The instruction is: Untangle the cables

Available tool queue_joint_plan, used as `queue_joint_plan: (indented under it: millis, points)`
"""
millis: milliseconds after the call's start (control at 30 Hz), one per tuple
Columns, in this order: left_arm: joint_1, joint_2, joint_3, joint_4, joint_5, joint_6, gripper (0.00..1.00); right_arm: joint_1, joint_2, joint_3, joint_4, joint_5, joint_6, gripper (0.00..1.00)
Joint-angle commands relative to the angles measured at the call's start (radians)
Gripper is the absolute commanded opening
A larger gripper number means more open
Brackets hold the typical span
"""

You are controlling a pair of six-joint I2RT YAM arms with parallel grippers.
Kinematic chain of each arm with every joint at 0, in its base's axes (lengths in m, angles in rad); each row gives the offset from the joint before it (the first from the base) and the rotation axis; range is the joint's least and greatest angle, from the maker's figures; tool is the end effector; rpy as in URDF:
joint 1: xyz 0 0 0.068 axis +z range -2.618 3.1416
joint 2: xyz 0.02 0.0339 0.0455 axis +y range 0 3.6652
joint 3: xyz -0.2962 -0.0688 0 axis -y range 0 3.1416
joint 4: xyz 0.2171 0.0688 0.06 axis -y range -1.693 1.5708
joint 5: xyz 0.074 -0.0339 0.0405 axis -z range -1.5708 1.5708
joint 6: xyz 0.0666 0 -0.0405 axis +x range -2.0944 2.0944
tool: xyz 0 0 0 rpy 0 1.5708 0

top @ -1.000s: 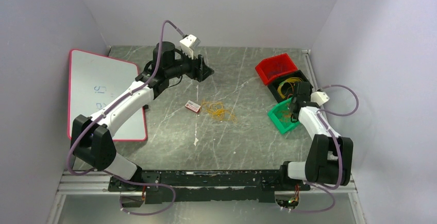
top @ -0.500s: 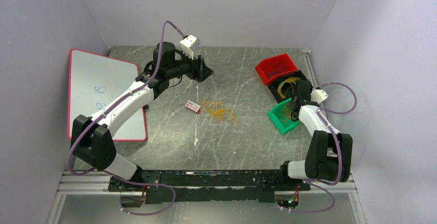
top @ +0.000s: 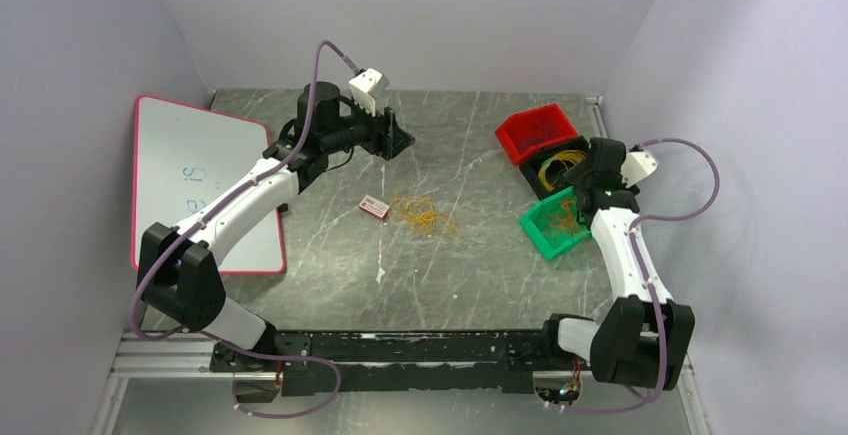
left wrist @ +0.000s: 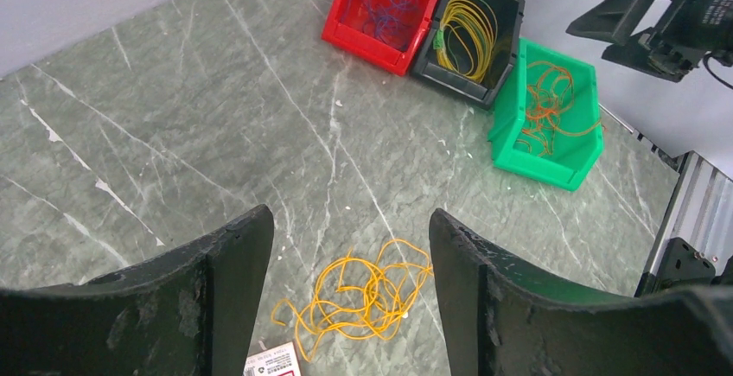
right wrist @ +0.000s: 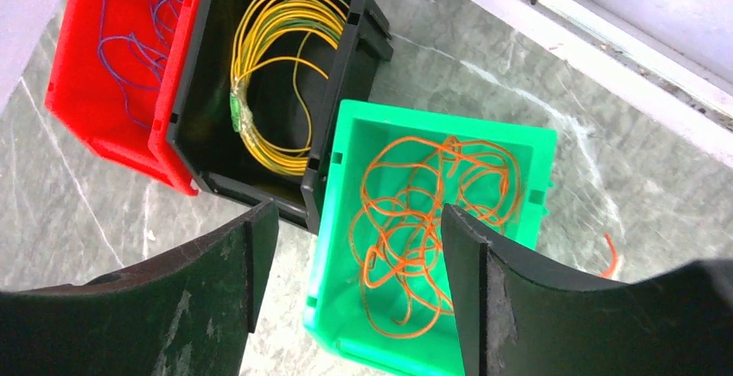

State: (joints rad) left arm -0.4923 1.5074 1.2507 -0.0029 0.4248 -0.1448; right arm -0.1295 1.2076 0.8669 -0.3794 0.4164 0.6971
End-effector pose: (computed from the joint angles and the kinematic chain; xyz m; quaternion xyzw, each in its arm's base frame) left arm 0.3013 -0.1927 0.3774 0.2605 0.7410 -0.3453 0.5136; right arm 0.2354 -0.0578 0.2854 0.4361 0.7819 -0.0677 0.4403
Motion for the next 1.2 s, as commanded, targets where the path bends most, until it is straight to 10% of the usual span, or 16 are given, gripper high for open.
queue_joint_plan:
  millis: [0, 1167]
  points:
    - [0.008, -0.010, -0.004, 0.035, -0.001, 0.013, 0.71, -0.011, -0.051, -0.018, -0.084, 0.012, 0.000, 0.73]
    - [0.008, -0.018, 0.010, 0.000, -0.021, 0.040, 0.71, -0.274, -0.147, -0.173, -0.173, -0.191, 0.483, 0.58]
